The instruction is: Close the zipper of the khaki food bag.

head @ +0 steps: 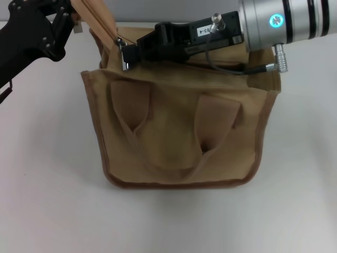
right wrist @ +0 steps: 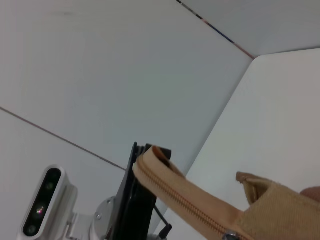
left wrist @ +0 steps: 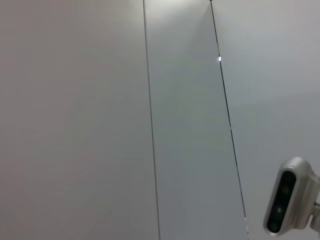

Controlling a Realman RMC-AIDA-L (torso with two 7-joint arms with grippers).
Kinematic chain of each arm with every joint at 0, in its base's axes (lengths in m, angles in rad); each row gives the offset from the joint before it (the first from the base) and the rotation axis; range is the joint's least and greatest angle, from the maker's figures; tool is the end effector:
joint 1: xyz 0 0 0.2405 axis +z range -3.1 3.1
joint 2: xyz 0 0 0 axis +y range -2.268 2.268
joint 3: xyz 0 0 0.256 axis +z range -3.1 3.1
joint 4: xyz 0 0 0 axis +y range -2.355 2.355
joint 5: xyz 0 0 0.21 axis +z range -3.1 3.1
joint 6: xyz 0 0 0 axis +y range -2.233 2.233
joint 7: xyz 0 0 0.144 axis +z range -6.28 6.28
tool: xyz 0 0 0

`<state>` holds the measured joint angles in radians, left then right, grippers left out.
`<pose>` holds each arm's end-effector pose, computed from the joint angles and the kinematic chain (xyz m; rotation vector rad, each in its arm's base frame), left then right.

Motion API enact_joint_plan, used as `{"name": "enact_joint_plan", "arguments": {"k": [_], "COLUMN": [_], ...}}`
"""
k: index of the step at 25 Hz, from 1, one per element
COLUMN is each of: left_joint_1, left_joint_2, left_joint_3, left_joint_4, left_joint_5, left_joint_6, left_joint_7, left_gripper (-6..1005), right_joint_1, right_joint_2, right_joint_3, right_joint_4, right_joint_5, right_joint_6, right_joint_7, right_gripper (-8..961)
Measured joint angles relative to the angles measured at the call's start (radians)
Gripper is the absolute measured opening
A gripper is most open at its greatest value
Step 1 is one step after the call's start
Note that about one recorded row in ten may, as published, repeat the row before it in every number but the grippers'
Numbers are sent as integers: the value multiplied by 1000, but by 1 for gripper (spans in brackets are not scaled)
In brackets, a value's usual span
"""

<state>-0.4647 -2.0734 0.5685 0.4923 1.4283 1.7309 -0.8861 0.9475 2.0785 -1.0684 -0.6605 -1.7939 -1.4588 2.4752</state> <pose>-0.2494 0.3216 0.0544 -2.1291 -0.1106 -1.2550 0.0769 0.3928 -0.0392 2.5157 -1.3927 -0.6077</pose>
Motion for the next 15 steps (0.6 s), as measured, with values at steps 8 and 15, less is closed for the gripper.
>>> {"name": "enact_joint_plan", "arguments": {"k": [8,15], "left_joint_1": [2,6], "left_joint_2": [1,1], "left_joint_3": [-2,-4], "left_joint_4": [0,0], "left_joint_5": [0,-3], "left_joint_6": [-13,-23], "left_joint_7": [-5,-6], "left_gripper": [16,16], "right_joint_1": [-46,-80], "right_joint_2": [-8,-12], "right_joint_3": [2,19], "right_joint_4": [-46,-84], "right_joint_5": [0,1], "right_joint_6": [-21,-41], "right_joint_7": [0,-3], "right_gripper": [-1,-2]}}
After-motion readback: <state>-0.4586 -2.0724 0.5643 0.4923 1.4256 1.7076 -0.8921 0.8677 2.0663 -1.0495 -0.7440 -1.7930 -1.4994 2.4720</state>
